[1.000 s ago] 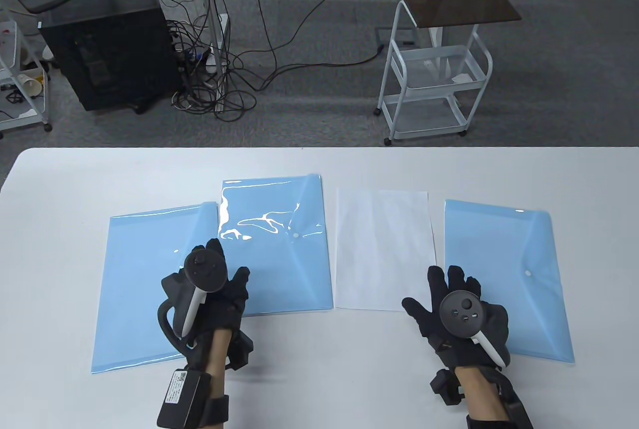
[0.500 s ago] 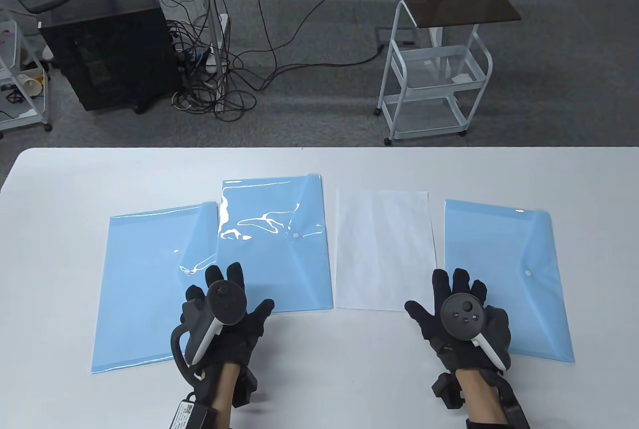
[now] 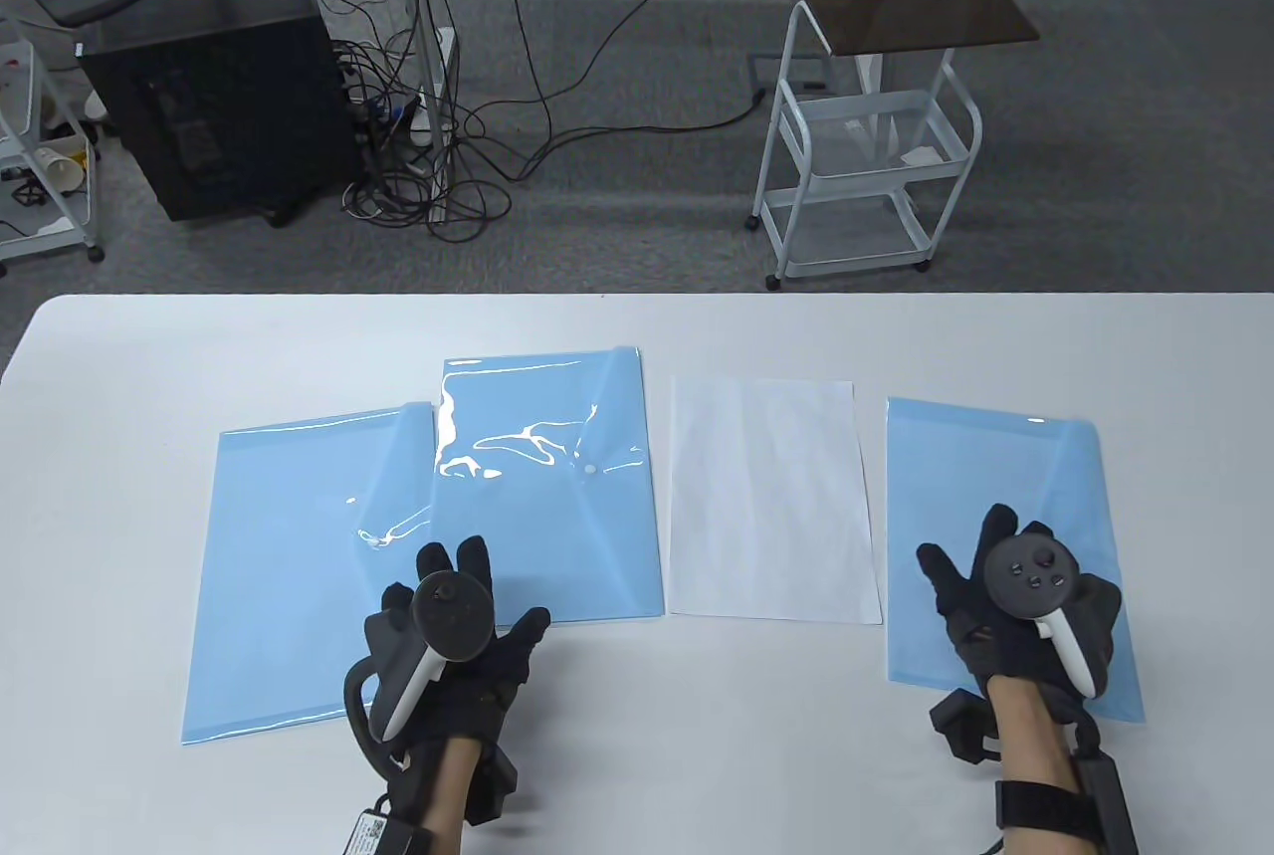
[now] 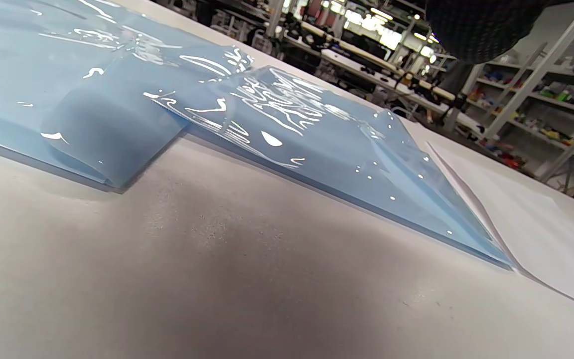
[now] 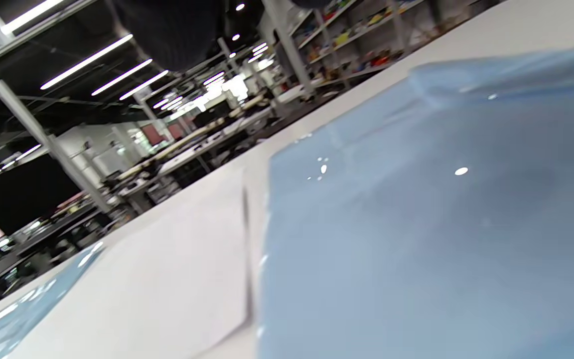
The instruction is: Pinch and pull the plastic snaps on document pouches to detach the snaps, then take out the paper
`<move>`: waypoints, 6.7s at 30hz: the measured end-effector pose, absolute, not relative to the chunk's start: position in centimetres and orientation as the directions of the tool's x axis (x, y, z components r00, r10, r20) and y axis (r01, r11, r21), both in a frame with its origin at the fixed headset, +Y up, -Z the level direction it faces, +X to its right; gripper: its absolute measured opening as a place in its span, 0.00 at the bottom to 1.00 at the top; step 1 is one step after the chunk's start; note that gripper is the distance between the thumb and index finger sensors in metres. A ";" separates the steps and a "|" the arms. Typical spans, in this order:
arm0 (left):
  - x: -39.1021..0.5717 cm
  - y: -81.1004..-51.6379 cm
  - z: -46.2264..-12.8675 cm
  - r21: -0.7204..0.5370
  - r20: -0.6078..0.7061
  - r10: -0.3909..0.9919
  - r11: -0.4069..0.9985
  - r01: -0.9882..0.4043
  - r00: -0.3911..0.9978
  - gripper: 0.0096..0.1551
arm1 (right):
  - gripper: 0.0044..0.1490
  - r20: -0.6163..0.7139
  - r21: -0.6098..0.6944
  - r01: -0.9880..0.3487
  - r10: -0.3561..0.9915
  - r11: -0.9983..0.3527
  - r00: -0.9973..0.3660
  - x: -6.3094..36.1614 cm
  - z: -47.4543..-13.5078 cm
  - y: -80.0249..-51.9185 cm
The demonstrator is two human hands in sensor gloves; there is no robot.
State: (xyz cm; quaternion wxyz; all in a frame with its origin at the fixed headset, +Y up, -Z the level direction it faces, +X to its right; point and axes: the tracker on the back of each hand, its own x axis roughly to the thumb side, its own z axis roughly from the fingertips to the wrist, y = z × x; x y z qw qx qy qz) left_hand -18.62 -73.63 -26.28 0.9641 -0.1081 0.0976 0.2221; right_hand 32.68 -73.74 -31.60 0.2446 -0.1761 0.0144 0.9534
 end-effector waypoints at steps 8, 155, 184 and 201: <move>-18.8 -73.7 -26.4 -0.169 -0.233 0.420 0.871 -0.462 0.877 0.56 | 0.56 -0.583 -0.100 -0.483 0.445 -0.870 -0.680 39.0 -32.6 -75.9; -18.9 -75.9 -25.4 -0.204 -0.257 0.966 -0.060 -0.977 -0.005 0.63 | 0.23 0.150 -0.060 -0.889 0.876 -0.455 -0.458 19.3 -27.1 -72.0; -18.7 -73.7 -24.6 -0.209 -0.318 0.907 0.217 -0.954 0.276 0.23 | 0.45 0.085 -0.138 -0.783 0.780 -0.607 -0.620 20.8 -26.5 -72.3; -19.4 -77.8 -24.1 -0.244 -0.473 0.805 0.270 -0.931 0.358 0.25 | 0.59 0.139 -0.013 -0.647 0.639 -0.763 -0.756 18.3 -25.9 -72.8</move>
